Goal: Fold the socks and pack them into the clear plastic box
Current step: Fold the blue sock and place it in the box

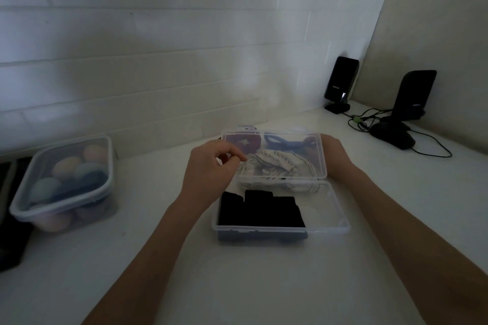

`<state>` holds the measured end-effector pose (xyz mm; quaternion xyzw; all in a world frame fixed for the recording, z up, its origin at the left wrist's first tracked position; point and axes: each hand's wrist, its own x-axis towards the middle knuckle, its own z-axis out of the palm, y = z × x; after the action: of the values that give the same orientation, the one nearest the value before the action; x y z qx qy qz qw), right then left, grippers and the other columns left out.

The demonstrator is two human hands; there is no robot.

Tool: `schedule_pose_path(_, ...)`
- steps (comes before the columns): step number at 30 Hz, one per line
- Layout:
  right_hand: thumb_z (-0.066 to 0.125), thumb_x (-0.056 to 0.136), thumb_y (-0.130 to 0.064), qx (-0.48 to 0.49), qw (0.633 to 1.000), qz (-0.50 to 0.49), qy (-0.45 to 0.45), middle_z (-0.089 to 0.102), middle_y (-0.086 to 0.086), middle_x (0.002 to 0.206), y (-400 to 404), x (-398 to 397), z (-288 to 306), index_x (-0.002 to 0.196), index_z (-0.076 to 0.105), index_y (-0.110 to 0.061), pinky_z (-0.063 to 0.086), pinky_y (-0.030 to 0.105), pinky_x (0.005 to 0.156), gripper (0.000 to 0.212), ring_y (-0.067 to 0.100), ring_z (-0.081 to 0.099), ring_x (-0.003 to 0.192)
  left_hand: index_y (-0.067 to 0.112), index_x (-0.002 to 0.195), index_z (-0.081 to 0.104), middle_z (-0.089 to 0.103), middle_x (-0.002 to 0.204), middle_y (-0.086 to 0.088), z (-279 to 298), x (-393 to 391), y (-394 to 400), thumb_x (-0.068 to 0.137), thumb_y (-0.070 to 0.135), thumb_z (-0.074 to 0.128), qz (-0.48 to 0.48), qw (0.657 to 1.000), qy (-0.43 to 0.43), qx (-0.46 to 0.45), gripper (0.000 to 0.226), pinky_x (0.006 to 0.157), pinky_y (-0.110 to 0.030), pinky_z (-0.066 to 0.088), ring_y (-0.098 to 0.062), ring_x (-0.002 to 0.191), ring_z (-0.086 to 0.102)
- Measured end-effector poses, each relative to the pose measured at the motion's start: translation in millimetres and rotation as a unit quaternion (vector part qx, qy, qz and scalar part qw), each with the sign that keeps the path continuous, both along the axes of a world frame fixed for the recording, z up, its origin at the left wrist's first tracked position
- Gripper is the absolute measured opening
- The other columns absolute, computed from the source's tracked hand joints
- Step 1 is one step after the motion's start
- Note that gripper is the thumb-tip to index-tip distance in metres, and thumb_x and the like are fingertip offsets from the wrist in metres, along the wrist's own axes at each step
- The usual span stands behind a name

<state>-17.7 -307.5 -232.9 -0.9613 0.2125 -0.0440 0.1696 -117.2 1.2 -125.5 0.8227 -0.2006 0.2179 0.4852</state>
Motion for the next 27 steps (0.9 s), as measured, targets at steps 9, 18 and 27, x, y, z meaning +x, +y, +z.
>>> schedule_pose_path(9, 0.054, 0.09, -0.008, 0.184, 0.938, 0.121, -0.267, 0.06, 0.004, 0.093, 26.2, -80.2, 111.2, 0.088, 0.059, -0.012, 0.046, 0.028, 0.068, 0.006, 0.024, 0.059, 0.08, 0.026, 0.064, 0.069, 0.061, 0.065, 0.01, -2.2, 3.0, 0.7, 0.07, 0.0, 0.061, -0.002, 1.0, -0.014, -0.003, 0.028, 0.054, -0.007, 0.035, -0.008, 0.061, 0.053)
schedule_pose_path(18, 0.033, 0.077, 0.02, 0.264, 0.857, 0.146, -0.417, 0.061, 0.006, 0.102, 40.5, -135.3, 171.1, 0.08, 0.064, -0.007, 0.047, 0.018, 0.086, 0.042, 0.017, 0.057, 0.099, 0.032, 0.094, 0.066, 0.067, 0.1, 0.007, 15.1, -18.4, -16.4, 0.081, 0.015, 0.064, -0.098, 0.994, -0.001, -0.047, 0.021, 0.082, -0.022, 0.046, -0.012, 0.094, 0.06)
schedule_pose_path(27, 0.039, 0.083, 0.017, 0.427, 0.786, 0.219, -0.389, 0.063, 0.013, 0.106, 88.1, -159.2, 186.2, 0.072, 0.059, -0.013, 0.057, 0.038, 0.074, 0.038, 0.021, 0.063, 0.092, 0.017, 0.115, 0.054, 0.061, 0.112, 0.002, 54.8, -37.9, -76.1, 0.086, 0.029, 0.062, -0.256, 0.925, 0.268, -0.088, 0.033, 0.086, -0.029, 0.05, -0.016, 0.103, 0.06)
